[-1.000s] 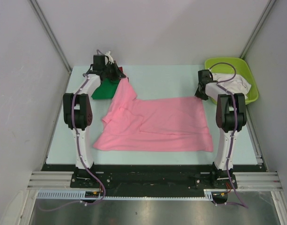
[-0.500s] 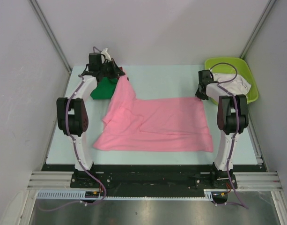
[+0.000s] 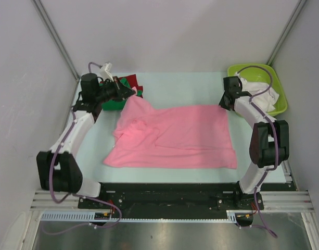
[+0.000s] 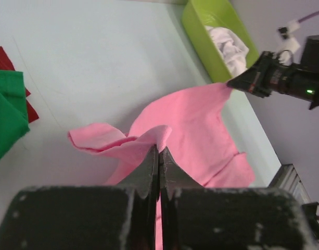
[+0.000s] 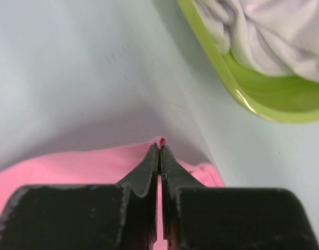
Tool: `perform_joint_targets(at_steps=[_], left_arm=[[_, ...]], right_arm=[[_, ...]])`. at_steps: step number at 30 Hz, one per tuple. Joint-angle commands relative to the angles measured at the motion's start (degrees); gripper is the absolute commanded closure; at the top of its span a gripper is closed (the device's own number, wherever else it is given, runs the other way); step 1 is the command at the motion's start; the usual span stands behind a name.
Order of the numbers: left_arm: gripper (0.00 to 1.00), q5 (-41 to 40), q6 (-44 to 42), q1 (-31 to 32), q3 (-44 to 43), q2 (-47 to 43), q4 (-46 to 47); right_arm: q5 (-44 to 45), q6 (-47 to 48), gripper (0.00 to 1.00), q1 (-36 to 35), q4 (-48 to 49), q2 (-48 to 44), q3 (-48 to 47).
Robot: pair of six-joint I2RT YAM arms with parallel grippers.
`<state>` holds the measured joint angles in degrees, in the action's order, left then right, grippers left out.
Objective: Fold and stack the t-shirts
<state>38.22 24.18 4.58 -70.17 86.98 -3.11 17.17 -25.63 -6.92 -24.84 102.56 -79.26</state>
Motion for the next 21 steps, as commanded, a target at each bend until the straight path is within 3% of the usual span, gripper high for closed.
perform_joint_targets(at_steps=[1, 5, 12, 16, 21], left_arm=[[1.0, 1.87, -0.1, -0.18, 7.56, -13.48, 1.1], [1.0, -0.42, -1.76, -0.18, 13.47, -27.26, -3.55], [1.0, -0.95, -2.47, -0.01, 22.7, -41.08, -9.45], [1.0, -4.63, -2.39, 0.34, 29.64, -45.93, -11.82], [1.0, -6.66, -3.79, 0.34, 32.2, -47.78, -13.76]], right_arm=[[1.81, -0.39, 1.0, -0.29, -3.37, -6.22, 4.29], [2.87, -1.0, 1.0, -0.99, -5.39, -11.5, 8.06], [4.1, -3.29, 1.0, -3.18, -9.79, -20.63, 13.96], [6.82, -5.83, 1.0, -5.65, -11.72, -25.74, 18.96], [6.65, -8.38, 1.0, -6.09, -14.09, -31.18, 24.24]])
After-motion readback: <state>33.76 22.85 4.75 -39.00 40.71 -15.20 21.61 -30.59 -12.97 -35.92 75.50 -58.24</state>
